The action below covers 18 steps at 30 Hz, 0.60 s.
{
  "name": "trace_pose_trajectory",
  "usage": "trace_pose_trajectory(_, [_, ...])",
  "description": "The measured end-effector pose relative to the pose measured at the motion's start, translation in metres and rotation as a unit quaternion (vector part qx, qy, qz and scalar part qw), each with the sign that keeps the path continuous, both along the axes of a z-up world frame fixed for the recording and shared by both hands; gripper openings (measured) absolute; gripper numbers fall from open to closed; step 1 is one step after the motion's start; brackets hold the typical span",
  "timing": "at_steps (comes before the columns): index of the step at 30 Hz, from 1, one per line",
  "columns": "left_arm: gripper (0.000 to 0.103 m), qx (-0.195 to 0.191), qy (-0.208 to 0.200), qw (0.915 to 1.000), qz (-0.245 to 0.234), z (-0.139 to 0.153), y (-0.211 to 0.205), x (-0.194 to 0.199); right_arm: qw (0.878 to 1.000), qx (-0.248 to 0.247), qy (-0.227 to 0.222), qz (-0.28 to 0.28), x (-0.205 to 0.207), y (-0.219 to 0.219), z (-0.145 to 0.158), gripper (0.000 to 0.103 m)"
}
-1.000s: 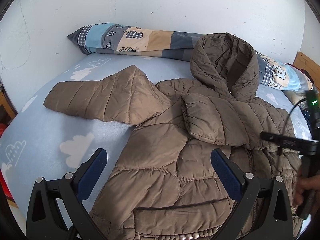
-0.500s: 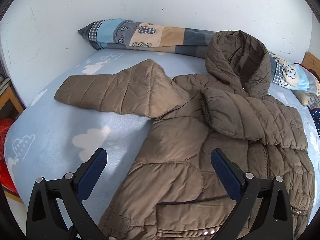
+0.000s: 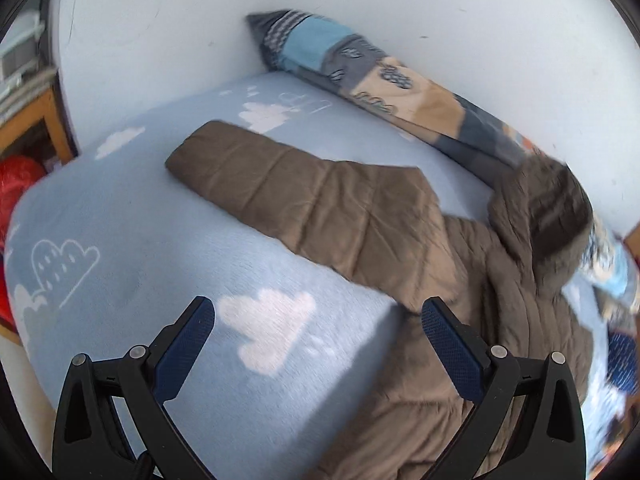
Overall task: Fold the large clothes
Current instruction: 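Grasp the other sleeve cuff with the left gripper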
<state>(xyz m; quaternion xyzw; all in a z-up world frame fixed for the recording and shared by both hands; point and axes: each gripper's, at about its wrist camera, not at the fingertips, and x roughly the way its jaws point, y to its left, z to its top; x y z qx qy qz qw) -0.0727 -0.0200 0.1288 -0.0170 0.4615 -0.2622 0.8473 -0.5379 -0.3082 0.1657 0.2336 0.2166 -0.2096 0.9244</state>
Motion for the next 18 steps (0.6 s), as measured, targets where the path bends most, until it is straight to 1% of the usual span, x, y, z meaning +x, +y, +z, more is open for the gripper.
trace_pose_trajectory(1, [0.103, -0.007, 0.016, 0.9998, 0.010, -0.002, 0.006, 0.020, 1.000, -0.006, 0.008, 0.003, 0.001, 0.001, -0.001, 0.064])
trace_pose_trajectory(3, [0.102, -0.013, 0.035, 0.9985, 0.039, -0.007, 0.017, 0.053, 1.000, -0.013, 0.016, 0.010, 0.001, 0.003, -0.002, 0.064])
trace_pose_trajectory(4, [0.097, -0.022, 0.049, 0.9972, 0.052, -0.012, 0.023, 0.070, 1.000, -0.015, 0.019, 0.013, 0.001, 0.003, -0.003, 0.064])
trace_pose_trajectory(5, [0.087, -0.027, 0.062, 0.9953, 0.069, -0.017, 0.030, 0.087, 1.000, -0.016, 0.021, 0.015, 0.001, 0.003, -0.003, 0.064])
trace_pose_trajectory(6, [0.083, -0.034, 0.079, 0.9926, 0.085, -0.022, 0.037, 0.103, 1.000, -0.014, 0.021, 0.017, 0.001, 0.002, -0.004, 0.064])
trace_pose_trajectory(7, [0.079, -0.047, 0.097, 0.9890, 0.101, -0.028, 0.043, 0.117, 1.000, -0.011, 0.020, 0.018, 0.001, 0.002, -0.005, 0.064])
trace_pose_trajectory(9, [0.079, -0.088, 0.129, 0.9793, 0.129, -0.039, 0.056, 0.142, 1.000, -0.007, 0.020, 0.022, 0.003, 0.001, -0.006, 0.064])
trace_pose_trajectory(10, [0.079, -0.105, 0.138, 0.9752, 0.138, -0.044, 0.060, 0.152, 0.999, -0.005, 0.021, 0.025, 0.005, 0.001, -0.007, 0.064])
trace_pose_trajectory(12, [0.078, -0.127, 0.142, 0.9679, 0.164, -0.052, 0.068, 0.169, 0.999, -0.001, 0.026, 0.030, 0.010, 0.001, -0.010, 0.064])
trace_pose_trajectory(15, [0.070, -0.157, 0.156, 0.9593, 0.176, -0.067, 0.070, 0.191, 0.999, 0.000, 0.038, 0.037, 0.018, 0.002, -0.017, 0.064])
trace_pose_trajectory(16, [0.064, -0.171, 0.161, 0.9554, 0.179, -0.073, 0.072, 0.197, 0.998, 0.001, 0.043, 0.039, 0.020, 0.002, -0.019, 0.064])
trace_pose_trajectory(17, [0.057, -0.192, 0.167, 0.9499, 0.181, -0.079, 0.074, 0.203, 0.998, 0.001, 0.047, 0.041, 0.023, 0.002, -0.022, 0.064])
trace_pose_trajectory(18, [0.054, -0.205, 0.172, 0.9459, 0.183, -0.084, 0.073, 0.207, 0.998, 0.001, 0.051, 0.042, 0.024, 0.002, -0.024, 0.064])
